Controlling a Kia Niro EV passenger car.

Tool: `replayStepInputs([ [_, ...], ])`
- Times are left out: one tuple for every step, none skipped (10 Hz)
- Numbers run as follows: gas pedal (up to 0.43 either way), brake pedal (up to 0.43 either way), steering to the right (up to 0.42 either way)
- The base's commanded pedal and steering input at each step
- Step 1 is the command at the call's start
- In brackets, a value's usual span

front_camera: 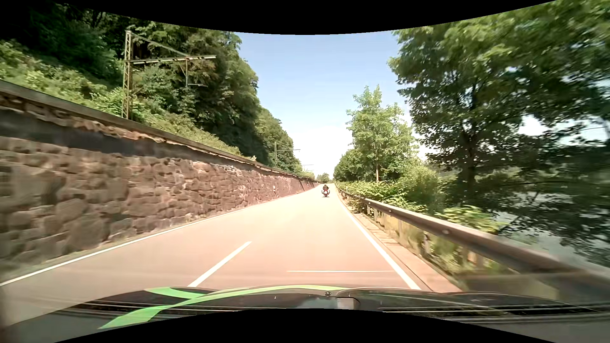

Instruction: Follow the waypoints while adhering to traffic rules and regulations

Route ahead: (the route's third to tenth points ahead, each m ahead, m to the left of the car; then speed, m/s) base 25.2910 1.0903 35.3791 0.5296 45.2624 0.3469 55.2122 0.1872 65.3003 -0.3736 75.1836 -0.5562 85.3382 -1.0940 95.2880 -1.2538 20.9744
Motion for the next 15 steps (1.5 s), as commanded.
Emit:
replayStepInputs([
  [0.130,0.000,0.006],
  [0.130,0.000,0.006],
  [0.130,0.000,0.006],
  [0.130,0.000,0.006],
  [0.130,0.000,0.006],
  [0.138,0.000,0.006],
  [0.150,0.000,0.006],
  [0.150,0.000,0.005],
  [0.157,0.000,0.005],
  [0.157,0.000,0.004],
  [0.169,0.000,0.002],
  [0.197,0.000,-0.002],
  [0.209,0.000,-0.003],
  [0.220,0.000,-0.003],
  [0.220,0.000,-0.003],
])
